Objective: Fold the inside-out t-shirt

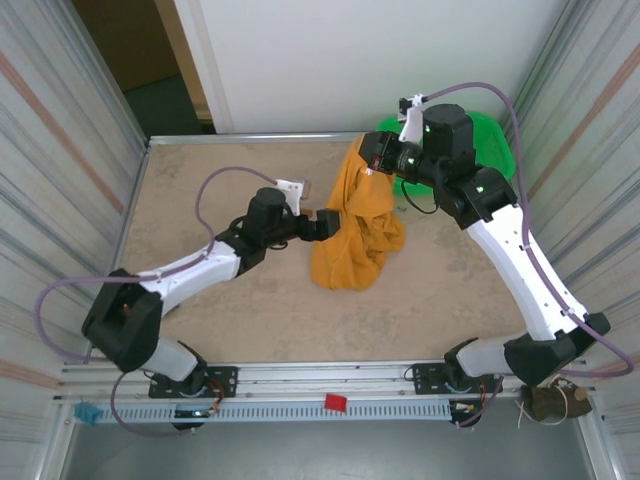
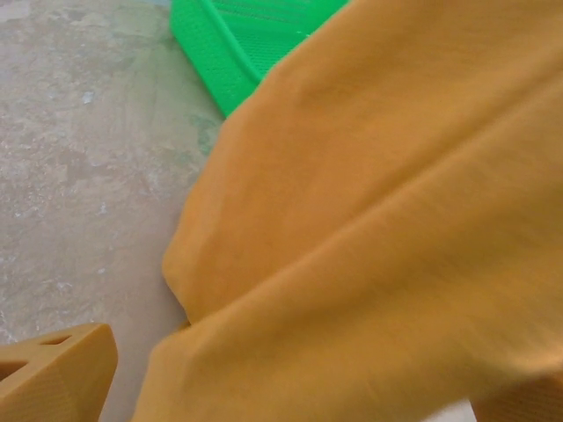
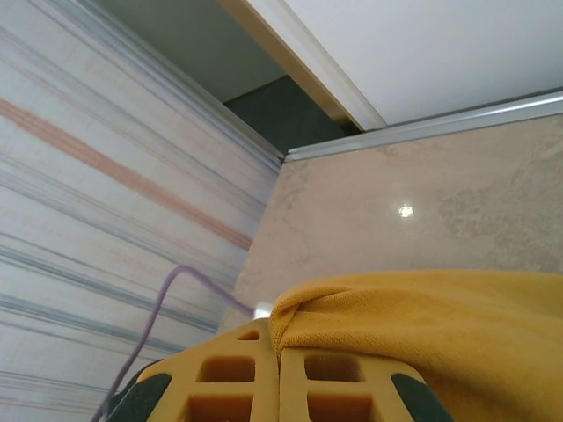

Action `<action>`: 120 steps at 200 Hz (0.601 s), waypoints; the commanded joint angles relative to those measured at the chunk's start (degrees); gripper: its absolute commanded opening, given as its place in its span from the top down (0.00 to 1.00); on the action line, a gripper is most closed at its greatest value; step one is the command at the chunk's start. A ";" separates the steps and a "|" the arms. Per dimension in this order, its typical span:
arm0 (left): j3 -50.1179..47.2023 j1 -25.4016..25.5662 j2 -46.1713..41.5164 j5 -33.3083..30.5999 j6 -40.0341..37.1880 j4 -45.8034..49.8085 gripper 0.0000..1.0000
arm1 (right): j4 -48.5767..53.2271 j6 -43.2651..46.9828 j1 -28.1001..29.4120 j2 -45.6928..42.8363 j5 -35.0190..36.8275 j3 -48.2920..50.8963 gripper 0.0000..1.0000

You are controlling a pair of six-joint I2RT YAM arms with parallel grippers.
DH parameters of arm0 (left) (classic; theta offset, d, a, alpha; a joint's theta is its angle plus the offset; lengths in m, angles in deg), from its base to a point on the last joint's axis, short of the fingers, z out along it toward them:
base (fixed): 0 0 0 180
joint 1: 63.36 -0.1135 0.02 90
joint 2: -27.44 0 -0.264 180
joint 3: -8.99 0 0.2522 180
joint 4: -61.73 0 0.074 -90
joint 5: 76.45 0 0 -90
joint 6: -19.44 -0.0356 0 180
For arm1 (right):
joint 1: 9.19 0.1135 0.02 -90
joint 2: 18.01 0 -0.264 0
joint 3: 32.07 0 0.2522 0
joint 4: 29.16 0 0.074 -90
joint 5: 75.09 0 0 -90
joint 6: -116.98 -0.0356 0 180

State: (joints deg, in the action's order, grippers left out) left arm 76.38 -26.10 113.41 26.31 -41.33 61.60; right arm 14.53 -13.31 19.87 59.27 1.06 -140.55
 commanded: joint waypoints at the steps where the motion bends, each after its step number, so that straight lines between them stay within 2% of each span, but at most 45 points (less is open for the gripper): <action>1: 6.07 0.32 4.47 0.52 -0.34 -6.54 0.21 | -2.50 0.01 0.47 -0.44 1.46 -1.71 1.00; 10: 8.02 0.26 6.24 3.47 -0.32 -7.52 0.49 | -1.85 0.56 0.40 -0.63 2.33 -1.38 1.00; 18: 9.39 0.06 7.17 5.66 -0.01 -7.56 0.88 | -1.41 0.98 -0.21 -0.94 2.76 -0.84 1.00; 22: 9.97 -0.05 7.35 6.71 0.11 -7.29 1.00 | -1.22 1.10 -0.72 -1.06 2.58 -0.47 0.98; 42: 10.15 -1.07 5.22 8.79 0.74 -4.94 1.00 | -0.35 1.12 -5.43 -1.57 0.69 2.66 0.42; 53: 9.38 -2.22 2.38 8.82 1.97 -1.41 1.00 | -0.23 1.01 -8.73 -2.07 0.24 5.61 0.27; 66: 8.05 -3.98 -1.78 7.47 3.77 5.17 1.00 | -0.07 0.78 -12.37 -2.98 -0.03 10.08 0.22; 84: 5.65 -6.36 -7.74 2.45 6.27 15.94 1.00 | 0.29 0.53 -14.78 -4.35 -1.17 16.53 0.22; 97: 3.44 -8.57 -10.90 0.14 8.36 22.80 1.00 | -0.87 -0.17 -14.20 -5.45 -1.58 22.20 0.22; 120: -3.17 -12.27 -15.04 -0.61 11.07 26.18 1.00 | -2.45 -0.52 -9.44 -5.85 -0.46 30.88 0.23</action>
State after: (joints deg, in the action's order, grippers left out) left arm 78.94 -35.57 102.20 28.89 -34.71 77.64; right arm 12.87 -13.14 6.10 55.20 1.17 -116.33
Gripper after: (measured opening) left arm 0.051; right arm 0.779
